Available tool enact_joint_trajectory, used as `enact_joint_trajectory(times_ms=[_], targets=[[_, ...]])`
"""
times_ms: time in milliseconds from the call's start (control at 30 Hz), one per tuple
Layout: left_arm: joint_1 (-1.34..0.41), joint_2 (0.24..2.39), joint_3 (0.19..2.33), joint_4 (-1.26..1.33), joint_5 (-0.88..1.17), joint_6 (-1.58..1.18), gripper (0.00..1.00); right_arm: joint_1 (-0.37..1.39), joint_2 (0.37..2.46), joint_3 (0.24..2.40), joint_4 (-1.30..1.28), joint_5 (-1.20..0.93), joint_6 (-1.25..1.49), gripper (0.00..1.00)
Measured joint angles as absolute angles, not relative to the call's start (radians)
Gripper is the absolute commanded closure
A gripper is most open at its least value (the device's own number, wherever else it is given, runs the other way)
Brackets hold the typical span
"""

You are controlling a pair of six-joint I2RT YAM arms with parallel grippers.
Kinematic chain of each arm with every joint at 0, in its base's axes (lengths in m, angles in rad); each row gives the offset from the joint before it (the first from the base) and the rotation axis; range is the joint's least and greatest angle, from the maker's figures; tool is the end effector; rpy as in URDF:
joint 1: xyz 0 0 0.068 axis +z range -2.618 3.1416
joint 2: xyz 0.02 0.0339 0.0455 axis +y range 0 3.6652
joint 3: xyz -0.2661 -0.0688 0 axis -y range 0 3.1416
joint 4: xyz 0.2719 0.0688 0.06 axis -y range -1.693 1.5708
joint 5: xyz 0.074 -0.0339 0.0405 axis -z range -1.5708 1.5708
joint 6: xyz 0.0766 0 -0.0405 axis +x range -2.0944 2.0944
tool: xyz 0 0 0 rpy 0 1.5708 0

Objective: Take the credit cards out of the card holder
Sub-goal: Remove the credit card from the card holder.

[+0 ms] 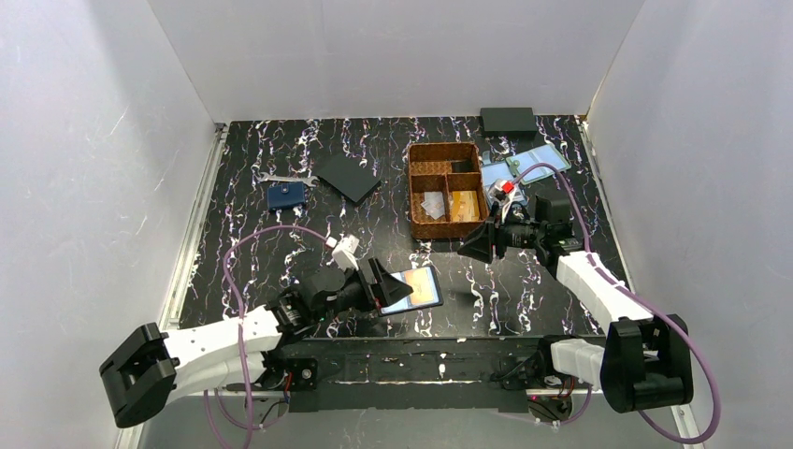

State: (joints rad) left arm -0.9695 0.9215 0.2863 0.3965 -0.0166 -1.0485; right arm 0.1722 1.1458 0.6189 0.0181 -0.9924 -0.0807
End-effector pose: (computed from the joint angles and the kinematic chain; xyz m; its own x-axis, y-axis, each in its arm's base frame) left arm 0.1481 -0.2136 0.1768 -0.7734 -0.4045 -0.4881 0.2908 0.4578 -0.8401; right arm 0.2616 0.1106 0.2146 -0.4127 -0.1165 -0.9034 -0.8502 0.4052 0.3362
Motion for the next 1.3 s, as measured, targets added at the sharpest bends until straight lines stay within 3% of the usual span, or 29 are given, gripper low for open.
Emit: enact_joint_trajectory(times_ms=[400,800,1067,1300], targets=[[-0.952,1.019,0.353,0.396,-0.004,-1.052,0.04,0.185,1.165,0.593,0.089,-0.994,0.039,0.47],[-0.918,1.111,0.373,0.402,0.022,-1.104,0.05,0.352,1.235,0.564,0.149,-0.906,0.159,0.49],[-0.917,1.16,0.408,0.402,0.056,-1.097,0.14,0.397,1.265,0.525,0.213,-0.825,0.241,0.52],[-0.912,1.179,0.416,0.381,0.065,-1.078,0.32,0.427,1.314,0.508,0.262,-0.794,0.311,0.54]])
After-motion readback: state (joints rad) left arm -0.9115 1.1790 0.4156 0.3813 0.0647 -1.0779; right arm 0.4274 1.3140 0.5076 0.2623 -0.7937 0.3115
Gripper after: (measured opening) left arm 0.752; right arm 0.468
